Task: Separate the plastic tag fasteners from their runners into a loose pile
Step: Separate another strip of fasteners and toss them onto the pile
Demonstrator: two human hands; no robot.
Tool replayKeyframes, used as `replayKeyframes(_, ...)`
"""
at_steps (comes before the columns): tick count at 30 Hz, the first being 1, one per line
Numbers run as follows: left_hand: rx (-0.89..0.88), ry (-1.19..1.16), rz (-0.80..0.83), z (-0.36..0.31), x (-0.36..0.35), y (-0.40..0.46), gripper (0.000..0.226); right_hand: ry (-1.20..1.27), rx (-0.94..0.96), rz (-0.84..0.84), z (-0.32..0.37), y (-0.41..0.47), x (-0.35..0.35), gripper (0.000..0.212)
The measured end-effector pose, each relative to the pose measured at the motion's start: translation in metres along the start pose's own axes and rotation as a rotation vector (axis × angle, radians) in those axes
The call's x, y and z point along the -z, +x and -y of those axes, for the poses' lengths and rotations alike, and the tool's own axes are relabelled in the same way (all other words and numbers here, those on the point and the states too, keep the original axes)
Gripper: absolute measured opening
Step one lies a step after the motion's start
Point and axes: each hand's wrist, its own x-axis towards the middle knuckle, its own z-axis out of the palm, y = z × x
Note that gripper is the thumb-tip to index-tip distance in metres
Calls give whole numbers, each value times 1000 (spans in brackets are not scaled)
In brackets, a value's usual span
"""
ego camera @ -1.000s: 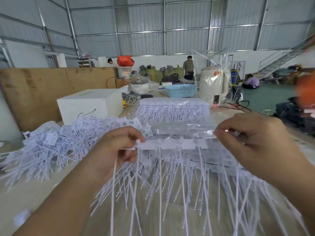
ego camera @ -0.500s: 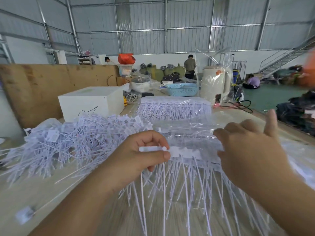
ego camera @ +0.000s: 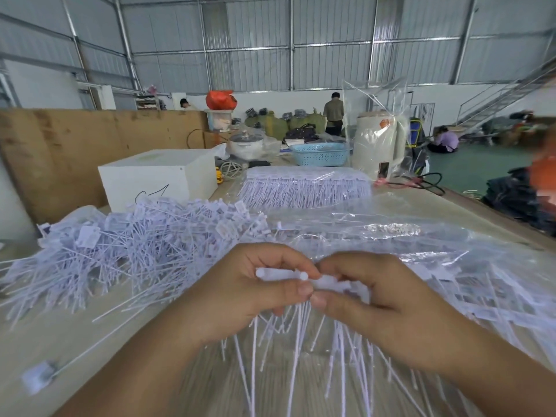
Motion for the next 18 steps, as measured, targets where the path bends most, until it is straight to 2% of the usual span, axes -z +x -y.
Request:
replayKeyframes(5, 9, 15, 85, 0, -4, 0, 13, 57, -73, 67, -5, -3, 4, 14)
replayKeyframes(8, 43, -69, 165, -2, -3, 0, 13, 89, -86, 85, -5, -3, 5, 20)
replayKeyframes(12, 62, -141, 166, -2, -1, 0, 10, 153, -100, 69, -5, -4, 6, 18)
replayKeyframes(16, 94, -51, 332, -9, 6, -4, 2, 108, -123, 95, -5, -5, 7, 21)
replayKeyframes(18, 145, 39, 394, -12, 6, -5, 9, 79, -124, 129, -4, -6, 6, 20)
